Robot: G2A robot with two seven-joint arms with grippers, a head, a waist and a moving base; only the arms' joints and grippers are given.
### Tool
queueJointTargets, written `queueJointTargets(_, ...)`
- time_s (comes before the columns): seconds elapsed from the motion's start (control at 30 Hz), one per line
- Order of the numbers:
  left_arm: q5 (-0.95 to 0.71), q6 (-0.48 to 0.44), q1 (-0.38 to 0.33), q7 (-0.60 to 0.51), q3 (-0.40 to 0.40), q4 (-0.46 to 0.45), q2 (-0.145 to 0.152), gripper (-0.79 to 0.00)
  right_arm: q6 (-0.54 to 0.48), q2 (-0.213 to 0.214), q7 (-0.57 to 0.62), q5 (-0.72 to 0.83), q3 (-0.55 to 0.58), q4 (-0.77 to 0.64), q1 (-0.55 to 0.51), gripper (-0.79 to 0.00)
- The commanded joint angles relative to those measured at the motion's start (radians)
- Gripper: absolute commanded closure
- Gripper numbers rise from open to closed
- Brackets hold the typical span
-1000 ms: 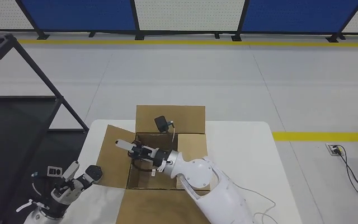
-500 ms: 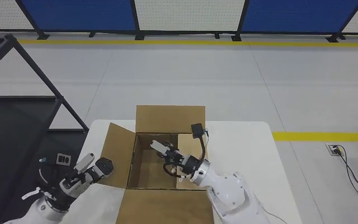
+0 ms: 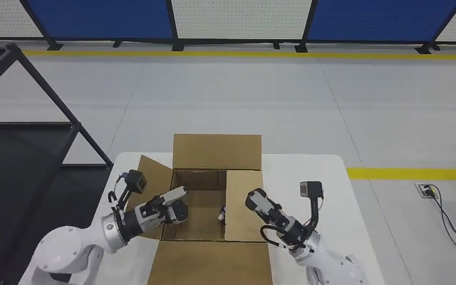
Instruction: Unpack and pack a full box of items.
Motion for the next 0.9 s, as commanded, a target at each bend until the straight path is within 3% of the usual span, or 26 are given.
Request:
queueJointTargets(0.0, 0.027, 0.013, -0.051, 0.003, 0.078, 0.031, -0.005, -0.785, -0.008, 0.005, 0.002, 0.009, 0.016, -0.018, -0.024, -0.785)
queueJointTargets(0.07, 0.057, 0.025, -0.077, -0.005, 0.118, 0.046, -0.007, -0.785, -0.003, 0.008, 0.012, 0.006, 0.022, -0.024, -0.031, -0.785)
queueJointTargets(0.47, 0.057, 0.025, -0.077, -0.005, 0.118, 0.046, -0.007, -0.785, -0.003, 0.008, 0.012, 0.006, 0.022, -0.024, -0.031, -0.785)
queueJointTargets(0.7, 0.19, 0.082, -0.073, 0.11, 0.207, 0.049, -0.013, -0.785, -0.003, 0.008, 0.012, 0.006, 0.022, -0.024, -0.031, -0.785)
queueJointTargets(0.87, 0.182, 0.094, -0.048, 0.123, 0.185, 0.034, -0.009, -0.785, -0.003, 0.008, 0.012, 0.006, 0.022, -0.024, -0.031, -0.785)
